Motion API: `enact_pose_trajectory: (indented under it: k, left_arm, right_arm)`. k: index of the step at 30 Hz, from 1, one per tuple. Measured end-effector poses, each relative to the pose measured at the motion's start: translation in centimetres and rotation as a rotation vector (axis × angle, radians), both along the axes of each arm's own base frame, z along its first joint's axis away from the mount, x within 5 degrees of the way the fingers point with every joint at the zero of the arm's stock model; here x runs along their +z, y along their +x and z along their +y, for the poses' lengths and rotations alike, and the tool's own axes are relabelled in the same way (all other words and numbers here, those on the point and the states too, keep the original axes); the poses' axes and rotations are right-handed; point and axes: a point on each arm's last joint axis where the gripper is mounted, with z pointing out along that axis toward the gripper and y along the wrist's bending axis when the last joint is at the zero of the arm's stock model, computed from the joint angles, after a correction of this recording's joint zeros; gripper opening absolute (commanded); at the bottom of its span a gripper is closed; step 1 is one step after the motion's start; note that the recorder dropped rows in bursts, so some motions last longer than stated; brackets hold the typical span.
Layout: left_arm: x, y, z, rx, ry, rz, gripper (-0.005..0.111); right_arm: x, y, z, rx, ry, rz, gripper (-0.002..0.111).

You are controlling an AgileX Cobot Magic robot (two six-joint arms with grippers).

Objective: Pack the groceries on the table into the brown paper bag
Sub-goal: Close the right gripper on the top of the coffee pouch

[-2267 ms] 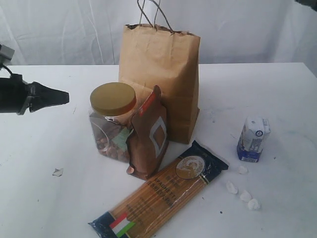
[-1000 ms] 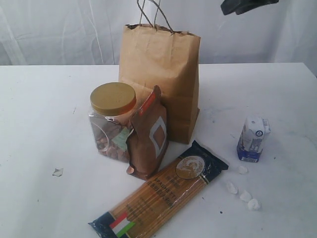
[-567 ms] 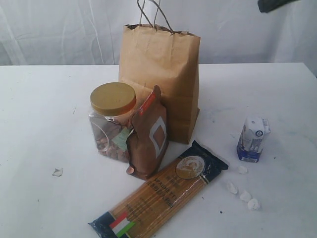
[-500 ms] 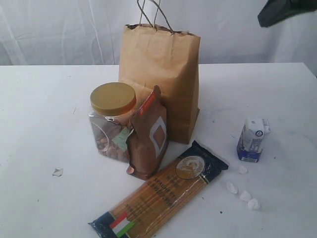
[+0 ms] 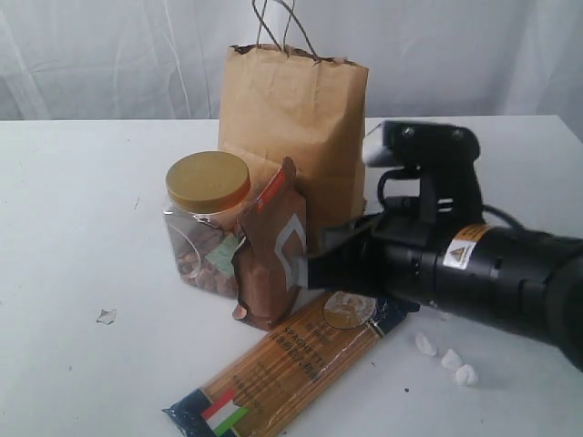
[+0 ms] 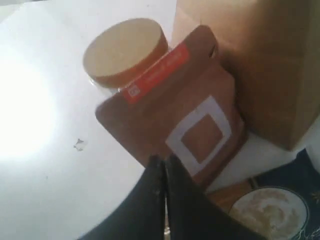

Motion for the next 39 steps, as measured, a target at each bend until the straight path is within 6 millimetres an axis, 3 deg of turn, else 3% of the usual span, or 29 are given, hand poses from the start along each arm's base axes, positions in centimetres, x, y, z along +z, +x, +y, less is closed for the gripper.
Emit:
enact_pose_trajectory:
  k: [2, 4, 7, 11, 13, 17, 20, 28, 30, 35, 39]
  left_arm:
    - [-3.7, 0.0, -1.7, -0.180, -0.130, 0.038, 0.000]
    - [-5.8, -0.1, -2.4, -0.242, -0.181, 0.084, 0.000]
    - [-6.9, -0.3, -1.6, -0.154, -0.186, 0.122, 0.000]
    - [-7.2, -0.6, -0.4, -0.016, -0.175, 0.146, 0.000]
    - [-7.2, -0.6, -0.4, -0.019, -0.175, 0.145, 0.000]
    - [-7.2, -0.6, -0.6, -0.042, -0.181, 0.141, 0.000]
    - [-7.2, -0.6, -0.7, -0.046, -0.182, 0.140, 0.000]
    - [-7.1, -0.5, -0.8, -0.065, -0.184, 0.137, 0.000]
    - [-7.1, -0.5, -0.9, -0.078, -0.177, 0.136, 0.000]
    - [-7.1, -0.5, -1.0, -0.088, -0.171, 0.136, 0.000]
    - [-7.1, -0.5, -1.1, -0.096, -0.171, 0.134, 0.000]
  right_arm:
    - [-2.4, 0.0, 1.2, 0.066, -0.107, 0.010, 0.000]
    - [-3.5, 0.1, 2.4, 0.165, -0.220, -0.031, 0.000]
    - [-3.4, 0.3, 3.3, 0.256, -0.309, -0.120, 0.000]
    - [-2.9, 0.6, 3.7, 0.207, -0.237, -0.074, 0.004]
    - [-2.9, 0.5, 3.7, 0.165, -0.182, -0.005, 0.017]
    - [-2.4, 0.5, 4.2, 0.130, -0.118, 0.105, 0.057]
    - [-0.8, 0.7, 4.7, 0.134, -0.082, 0.125, 0.075]
    - [6.1, 3.1, 6.7, 0.108, 0.095, -0.042, 0.076]
    - [6.4, 4.0, 6.9, 0.091, 0.103, 0.000, 0.076]
    - [4.7, 6.9, 7.4, 0.012, 0.094, 0.227, 0.074]
    - [5.2, 8.2, 6.6, -0.007, 0.033, 0.326, 0.073]
